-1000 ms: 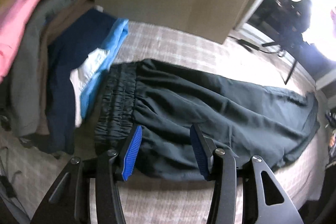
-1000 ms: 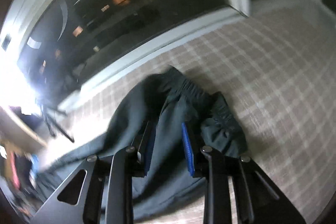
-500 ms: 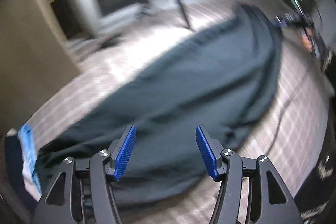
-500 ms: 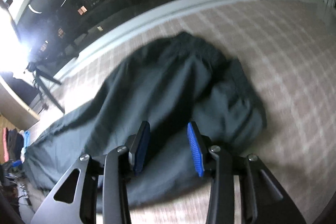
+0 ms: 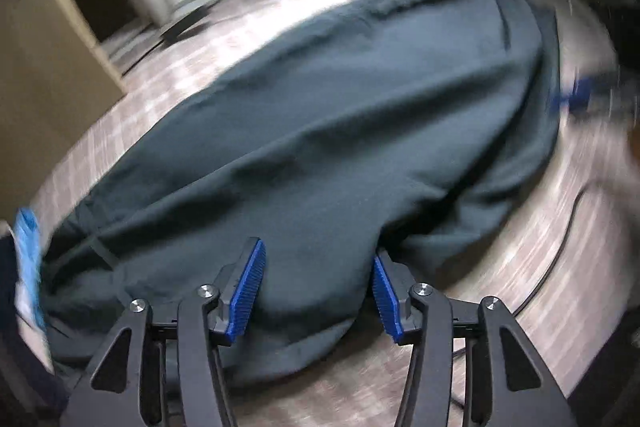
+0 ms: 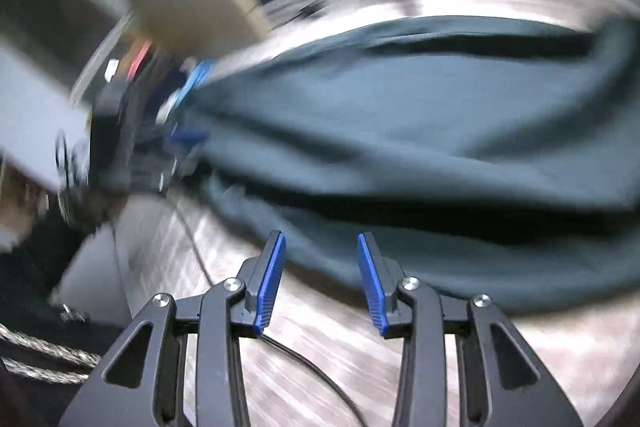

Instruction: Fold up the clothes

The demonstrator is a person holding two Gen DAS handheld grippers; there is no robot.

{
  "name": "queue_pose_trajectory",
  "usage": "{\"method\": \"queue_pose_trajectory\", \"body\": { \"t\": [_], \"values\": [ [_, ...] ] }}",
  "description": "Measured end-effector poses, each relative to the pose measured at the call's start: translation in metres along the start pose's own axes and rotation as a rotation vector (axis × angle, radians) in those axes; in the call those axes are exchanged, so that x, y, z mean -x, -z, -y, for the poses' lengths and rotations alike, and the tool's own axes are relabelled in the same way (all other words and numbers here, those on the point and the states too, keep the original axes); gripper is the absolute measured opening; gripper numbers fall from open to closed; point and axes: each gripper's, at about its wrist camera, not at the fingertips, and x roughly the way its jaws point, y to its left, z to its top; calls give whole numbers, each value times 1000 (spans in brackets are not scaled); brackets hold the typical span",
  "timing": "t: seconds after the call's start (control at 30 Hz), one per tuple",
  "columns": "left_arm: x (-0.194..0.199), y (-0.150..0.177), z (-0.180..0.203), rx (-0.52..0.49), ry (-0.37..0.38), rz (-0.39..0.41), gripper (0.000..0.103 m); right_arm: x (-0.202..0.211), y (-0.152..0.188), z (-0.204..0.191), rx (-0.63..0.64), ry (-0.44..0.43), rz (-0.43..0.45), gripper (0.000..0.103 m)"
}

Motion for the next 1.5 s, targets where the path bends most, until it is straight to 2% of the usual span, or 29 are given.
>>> {"method": "queue_pose_trajectory", "body": {
  "t": [0.07, 0.2, 0.27, 0.37, 0.4, 0.43, 0.47, 0.57, 0.7, 0.8, 1.0, 1.07, 1.13, 1.17, 1.2, 1.3, 1.37, 1.4, 1.47, 1.5],
  "values": [
    [10, 0, -11, 61, 19, 32, 48, -25, -5, -16, 46, -17, -56, 37],
    [28, 14, -9, 80, 46, 70, 49, -69, -14, -33, 82, -56, -134, 37],
    [33, 21, -7, 93, 59, 78, 49, -83, -22, -35, 76, -95, -124, 42],
    [39, 34, -7, 130, 84, 89, 49, -98, -34, -41, 81, -136, -95, 41],
    [40, 37, -8, 143, 85, 92, 49, -103, -33, -47, 103, -148, -101, 35],
    [40, 39, -9, 154, 83, 92, 49, -108, -29, -57, 133, -154, -119, 8],
    [42, 42, -11, 164, 84, 94, 49, -109, -24, -66, 171, -154, -130, 3],
    [52, 51, -12, 208, 139, 125, 49, -93, -4, -89, 299, -134, -105, 4],
    [52, 56, 9, 217, 234, 149, 49, -70, 10, -90, 325, -133, -45, 4],
    [40, 54, 33, 200, 285, 128, 48, -70, 16, -92, 334, -149, -40, 3],
    [2, 37, 63, 172, 224, 40, 48, -84, 25, -97, 328, -140, -66, 3],
    [-10, 29, 63, 185, 181, 17, 48, -84, 29, -96, 320, -155, -74, 3],
    [-22, 23, 66, 158, 105, 4, 29, -82, 34, -96, 319, -175, -88, 3],
    [-24, 22, 68, 132, 58, 16, 13, -81, 36, -97, 324, -170, -99, 3],
    [-20, 25, 63, 154, 80, 24, 6, -79, 36, -96, 322, -168, -104, 3],
    [-8, 33, 51, 218, 145, 48, 5, -53, 31, -84, 256, -178, -57, 5],
    [8, 42, 45, 267, 214, 91, 5, -28, 23, -65, 166, -190, -1, 18],
    [19, 49, 43, 289, 252, 122, 5, -18, 19, -56, 122, -199, 24, 21],
    [37, 61, 48, 281, 247, 173, 4, -8, 9, -42, 58, -210, 58, 24],
    [45, 67, 50, 276, 244, 195, 4, -11, 3, -36, 37, -189, 57, 24]
  ]
}}
